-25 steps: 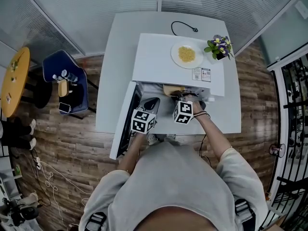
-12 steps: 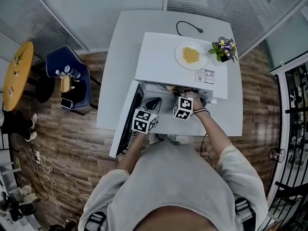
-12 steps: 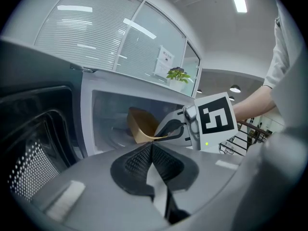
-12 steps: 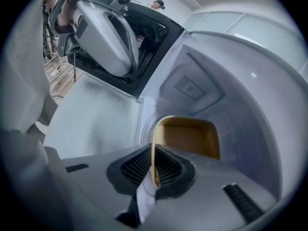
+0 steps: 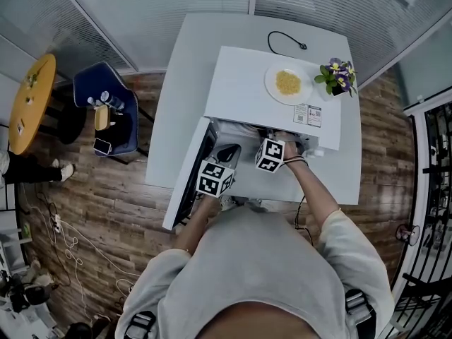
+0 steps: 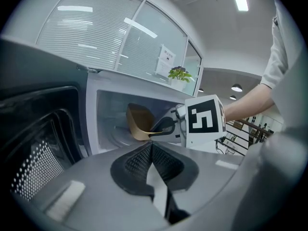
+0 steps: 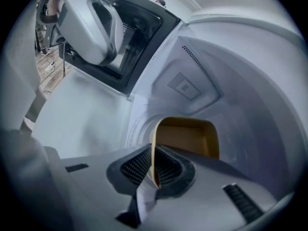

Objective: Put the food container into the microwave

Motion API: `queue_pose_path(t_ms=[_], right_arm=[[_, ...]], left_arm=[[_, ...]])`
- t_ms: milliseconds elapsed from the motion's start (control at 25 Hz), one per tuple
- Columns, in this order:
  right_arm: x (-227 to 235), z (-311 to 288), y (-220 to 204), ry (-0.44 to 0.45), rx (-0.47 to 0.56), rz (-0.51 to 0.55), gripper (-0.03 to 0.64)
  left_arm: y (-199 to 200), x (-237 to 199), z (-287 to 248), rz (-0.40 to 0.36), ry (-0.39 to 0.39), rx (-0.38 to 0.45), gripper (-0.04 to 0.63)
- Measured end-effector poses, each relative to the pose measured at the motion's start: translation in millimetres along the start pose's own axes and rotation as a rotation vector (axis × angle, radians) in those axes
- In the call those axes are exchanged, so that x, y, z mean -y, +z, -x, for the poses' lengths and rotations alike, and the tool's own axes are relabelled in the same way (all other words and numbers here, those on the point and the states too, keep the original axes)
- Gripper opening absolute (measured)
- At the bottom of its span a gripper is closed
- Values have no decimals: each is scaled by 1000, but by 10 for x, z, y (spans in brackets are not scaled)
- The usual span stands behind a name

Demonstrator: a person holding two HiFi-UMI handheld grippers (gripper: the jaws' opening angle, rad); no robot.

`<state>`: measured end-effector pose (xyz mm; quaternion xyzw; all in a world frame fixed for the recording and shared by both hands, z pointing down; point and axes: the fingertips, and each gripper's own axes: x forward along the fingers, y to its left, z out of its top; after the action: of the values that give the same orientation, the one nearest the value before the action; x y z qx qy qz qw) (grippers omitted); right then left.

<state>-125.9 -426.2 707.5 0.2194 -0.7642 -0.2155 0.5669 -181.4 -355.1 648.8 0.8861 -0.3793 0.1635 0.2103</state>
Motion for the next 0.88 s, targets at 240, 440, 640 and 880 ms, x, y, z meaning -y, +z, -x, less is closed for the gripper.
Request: queue_pose_path(t_ms=[240,440,640,880], right_arm=[[38,-85,1,-11,-7,-6,28],[78,-145,-18,-19,-15,-17,28],[83,-186,10,-24,-15,-14,28],[114,-239,7,-35,-28,5,28]], left_arm=[[-7,-8,5,6,6,2,11],[-34,-8,19,11,10,-2,11],[-36,-33,46,15,19,-1,11],[-11,-56,61,14,25,2,11]])
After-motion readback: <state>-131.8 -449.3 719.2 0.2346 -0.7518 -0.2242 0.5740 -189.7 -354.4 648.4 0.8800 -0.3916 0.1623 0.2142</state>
